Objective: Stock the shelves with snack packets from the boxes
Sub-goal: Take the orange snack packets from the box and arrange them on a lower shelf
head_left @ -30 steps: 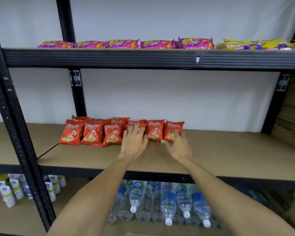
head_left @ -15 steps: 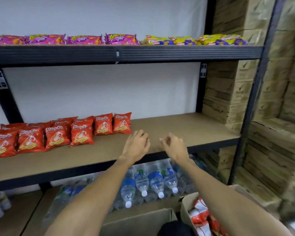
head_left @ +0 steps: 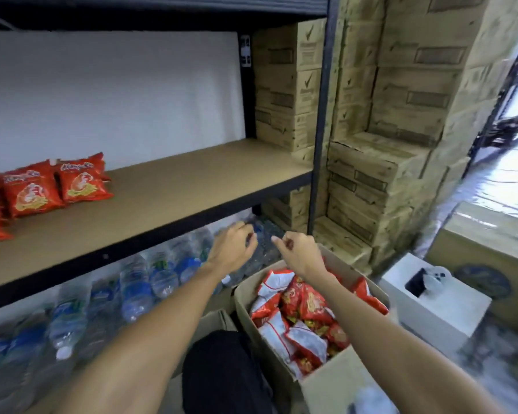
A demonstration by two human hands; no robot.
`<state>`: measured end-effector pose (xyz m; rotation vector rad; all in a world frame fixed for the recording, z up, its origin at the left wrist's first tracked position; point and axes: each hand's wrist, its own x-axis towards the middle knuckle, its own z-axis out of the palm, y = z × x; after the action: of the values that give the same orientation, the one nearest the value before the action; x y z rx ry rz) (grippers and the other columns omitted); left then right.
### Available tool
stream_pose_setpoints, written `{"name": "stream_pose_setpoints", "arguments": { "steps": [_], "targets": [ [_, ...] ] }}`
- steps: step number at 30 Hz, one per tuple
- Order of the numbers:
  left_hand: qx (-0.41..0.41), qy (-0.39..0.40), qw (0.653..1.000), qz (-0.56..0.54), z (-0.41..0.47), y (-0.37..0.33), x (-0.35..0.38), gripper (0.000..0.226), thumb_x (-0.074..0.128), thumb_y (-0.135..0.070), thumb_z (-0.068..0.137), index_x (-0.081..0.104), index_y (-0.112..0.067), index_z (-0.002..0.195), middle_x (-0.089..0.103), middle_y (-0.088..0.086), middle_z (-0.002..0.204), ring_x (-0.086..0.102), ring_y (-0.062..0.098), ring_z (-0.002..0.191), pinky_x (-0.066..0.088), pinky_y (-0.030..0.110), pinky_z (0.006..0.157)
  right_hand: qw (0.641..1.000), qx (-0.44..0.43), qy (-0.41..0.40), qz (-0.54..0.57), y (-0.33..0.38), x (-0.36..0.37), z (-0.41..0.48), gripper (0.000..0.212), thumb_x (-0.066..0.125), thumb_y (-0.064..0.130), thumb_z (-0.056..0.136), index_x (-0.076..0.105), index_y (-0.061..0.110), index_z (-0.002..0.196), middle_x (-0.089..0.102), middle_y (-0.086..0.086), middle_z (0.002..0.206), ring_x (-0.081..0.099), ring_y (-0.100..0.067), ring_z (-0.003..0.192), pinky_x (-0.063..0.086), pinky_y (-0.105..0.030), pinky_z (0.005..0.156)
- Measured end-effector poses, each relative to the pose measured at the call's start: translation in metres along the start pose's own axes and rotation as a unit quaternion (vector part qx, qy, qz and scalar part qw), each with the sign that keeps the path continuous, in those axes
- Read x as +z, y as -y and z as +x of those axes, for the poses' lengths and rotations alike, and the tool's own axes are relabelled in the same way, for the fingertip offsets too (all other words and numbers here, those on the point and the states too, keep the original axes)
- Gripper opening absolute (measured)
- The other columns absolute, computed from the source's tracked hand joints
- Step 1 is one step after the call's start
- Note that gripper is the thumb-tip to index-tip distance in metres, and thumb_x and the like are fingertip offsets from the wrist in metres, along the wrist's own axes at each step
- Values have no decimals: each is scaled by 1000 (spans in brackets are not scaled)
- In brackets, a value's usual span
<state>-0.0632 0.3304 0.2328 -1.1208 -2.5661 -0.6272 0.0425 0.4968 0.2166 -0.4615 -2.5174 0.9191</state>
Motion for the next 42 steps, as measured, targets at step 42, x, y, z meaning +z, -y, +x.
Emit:
{"name": "stream_pose_setpoints", "arguments": {
  "steps": [42],
  "targets": [
    [-184,305,924,-138,-49,-8,236,58,63,-40,94,38,-15,139,52,10,134,56,29,119,48,46,98,969,235,77,-1,-196,99,-78,44,62,52,93,57,21,123,52,1,123,57,-22,107,54,-48,87]
  ]
}}
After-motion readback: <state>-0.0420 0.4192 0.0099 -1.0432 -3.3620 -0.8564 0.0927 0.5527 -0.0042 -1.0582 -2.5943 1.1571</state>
